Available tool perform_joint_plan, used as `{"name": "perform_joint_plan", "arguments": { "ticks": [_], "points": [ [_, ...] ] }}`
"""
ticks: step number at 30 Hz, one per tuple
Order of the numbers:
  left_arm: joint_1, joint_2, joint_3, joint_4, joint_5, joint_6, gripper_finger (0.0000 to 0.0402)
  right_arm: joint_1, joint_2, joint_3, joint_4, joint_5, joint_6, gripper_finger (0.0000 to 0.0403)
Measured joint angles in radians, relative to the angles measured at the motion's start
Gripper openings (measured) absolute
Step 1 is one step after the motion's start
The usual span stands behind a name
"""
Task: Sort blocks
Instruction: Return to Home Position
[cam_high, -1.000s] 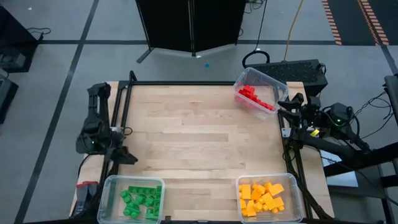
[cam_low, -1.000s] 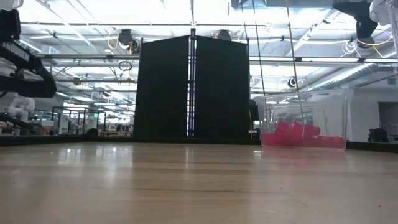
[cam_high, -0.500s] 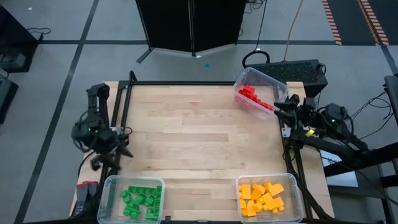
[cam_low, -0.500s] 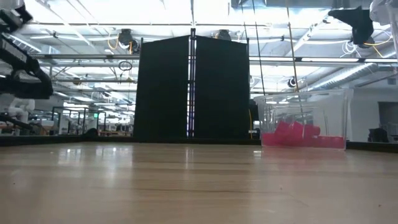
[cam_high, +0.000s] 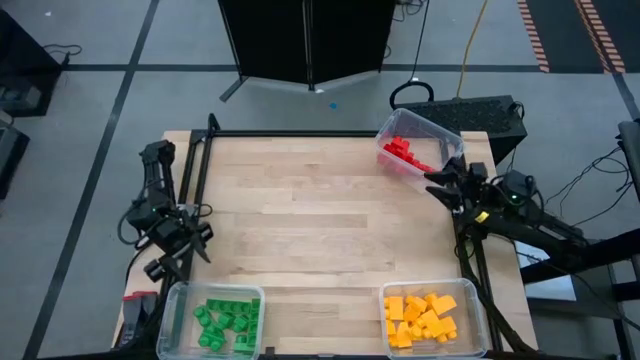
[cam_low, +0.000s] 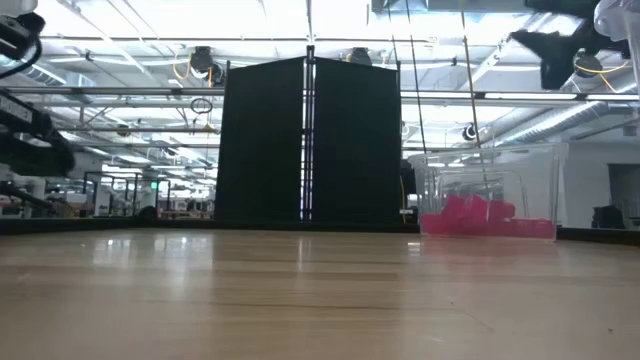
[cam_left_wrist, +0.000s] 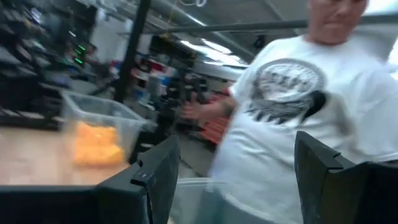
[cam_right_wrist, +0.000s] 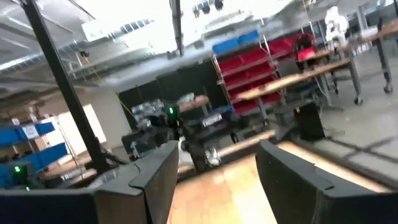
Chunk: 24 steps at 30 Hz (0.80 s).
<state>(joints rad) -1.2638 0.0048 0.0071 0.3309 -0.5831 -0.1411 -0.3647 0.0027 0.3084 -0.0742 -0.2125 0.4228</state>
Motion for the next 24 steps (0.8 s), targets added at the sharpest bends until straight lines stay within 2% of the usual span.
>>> {"name": "perform_joint_plan", "arguments": {
  "ticks": [5,9,12,18,21,24],
  "points": [
    [0.071,-0.004,0.0,-0.044,0.012,0.071,0.021,0.0,0.0,-0.117,0.06,-0.004,0.031,0.0208],
    [0.138,-0.004,-0.001,-0.084,0.016,0.053,0.021,0.015,0.0,-0.299,0.289,-0.001,0.106,0.0208],
    [0.209,-0.004,-0.001,-0.041,0.04,0.109,0.021,0.045,0.009,-0.295,0.265,0.028,0.092,0.0208],
    [0.415,-0.004,-0.001,0.0,0.224,0.204,0.021,0.099,0.003,-0.294,0.278,0.021,0.043,0.0208],
    [0.55,-0.004,-0.001,-0.003,0.36,0.19,0.021,0.128,0.003,-0.294,0.249,-0.015,0.035,0.0208],
    [0.693,-0.004,-0.002,-0.01,0.523,0.114,0.021,0.162,0.003,-0.294,0.25,-0.03,0.008,0.0208]
  ]
}}
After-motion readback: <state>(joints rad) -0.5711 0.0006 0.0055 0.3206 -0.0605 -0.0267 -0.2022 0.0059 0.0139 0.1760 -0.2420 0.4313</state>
